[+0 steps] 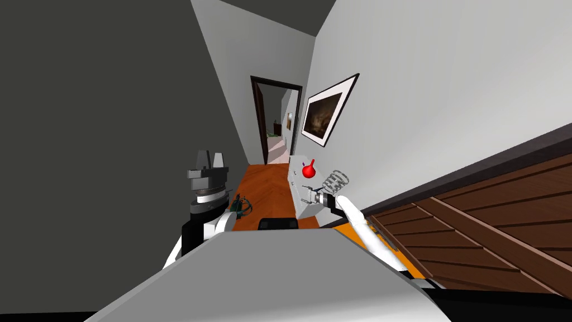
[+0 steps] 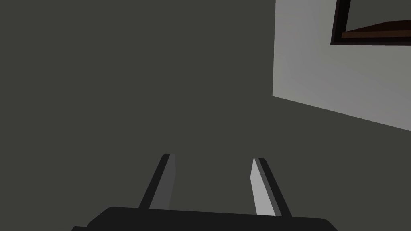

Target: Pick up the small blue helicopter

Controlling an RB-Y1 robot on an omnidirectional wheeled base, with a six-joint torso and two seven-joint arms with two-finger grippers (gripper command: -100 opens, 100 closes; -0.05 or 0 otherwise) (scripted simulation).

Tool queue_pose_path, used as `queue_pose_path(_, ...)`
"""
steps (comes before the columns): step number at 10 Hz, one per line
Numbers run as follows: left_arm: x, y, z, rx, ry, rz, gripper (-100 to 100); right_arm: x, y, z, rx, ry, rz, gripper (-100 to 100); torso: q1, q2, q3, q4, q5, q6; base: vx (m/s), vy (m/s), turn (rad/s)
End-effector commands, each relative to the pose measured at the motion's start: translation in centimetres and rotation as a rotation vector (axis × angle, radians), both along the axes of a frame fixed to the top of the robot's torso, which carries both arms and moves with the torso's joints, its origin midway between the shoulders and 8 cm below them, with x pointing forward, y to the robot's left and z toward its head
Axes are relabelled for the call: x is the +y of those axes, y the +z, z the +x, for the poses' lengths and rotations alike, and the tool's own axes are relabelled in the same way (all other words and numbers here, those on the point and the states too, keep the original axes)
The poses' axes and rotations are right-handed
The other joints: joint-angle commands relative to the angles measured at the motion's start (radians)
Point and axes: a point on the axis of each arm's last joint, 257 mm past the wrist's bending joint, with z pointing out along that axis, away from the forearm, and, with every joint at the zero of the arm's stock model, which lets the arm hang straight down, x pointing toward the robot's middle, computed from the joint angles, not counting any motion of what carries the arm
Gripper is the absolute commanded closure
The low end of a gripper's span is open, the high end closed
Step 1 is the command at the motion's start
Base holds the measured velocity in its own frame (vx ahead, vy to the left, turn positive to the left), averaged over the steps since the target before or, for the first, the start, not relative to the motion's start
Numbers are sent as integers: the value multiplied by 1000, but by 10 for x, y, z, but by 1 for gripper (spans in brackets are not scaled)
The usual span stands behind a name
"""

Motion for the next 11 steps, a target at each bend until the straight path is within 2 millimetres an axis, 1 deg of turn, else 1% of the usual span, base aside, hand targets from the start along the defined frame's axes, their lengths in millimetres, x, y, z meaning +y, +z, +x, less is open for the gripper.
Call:
queue_pose_path(1,0,0,0,0,0,0,0,-20,-19,-1,9,27,-93,-100,0,0,0,0,0,0,95,68,-114)
queue_pose_path(2,0,0,0,0,0,0,0,-23,-25,-2,9,32,-124,-100,0,-1,0,0,0,0,92,65,-56)
queue_pose_path(3,0,0,0,0,0,0,0,-39,-35,-3,13,57,-188,-100,0,-1,-1,0,0,0,106,69,-96)
queue_pose_path(4,0,0,0,0,0,0,0,-46,-43,-4,22,56,-218,-100,0,-2,-1,0,0,0,111,68,-52)
queue_pose_path(5,0,0,0,0,0,0,0,-61,-51,-4,21,86,-285,-100,0,-2,-1,0,0,0,147,67,-124)
queue_pose_path(6,0,0,0,0,0,0,0,-70,-60,-7,39,81,-311,-100,0,-4,-2,-1,0,0,129,49,-65)
queue_pose_path(7,0,0,0,0,0,0,0,-89,-69,-8,48,105,-375,-100,-1,-4,-2,-1,0,0,132,40,-116)
queue_pose_path(8,0,0,0,0,0,0,0,-95,-75,-10,59,104,-398,-100,-2,-4,-2,-1,0,0,99,42,-58)
queue_pose_path(9,0,0,0,0,0,0,0,-117,-84,-13,78,123,-460,-100,-2,-2,-1,-1,0,0,110,57,-96)
queue_pose_path(10,0,0,0,0,0,0,0,-120,-87,-14,82,126,-479,-100,-1,-2,-1,-1,0,0,99,48,-67)
queue_pose_path(11,0,0,0,0,0,0,0,-143,-96,-18,106,144,-541,-100,-2,-2,-1,0,0,0,129,46,-115)
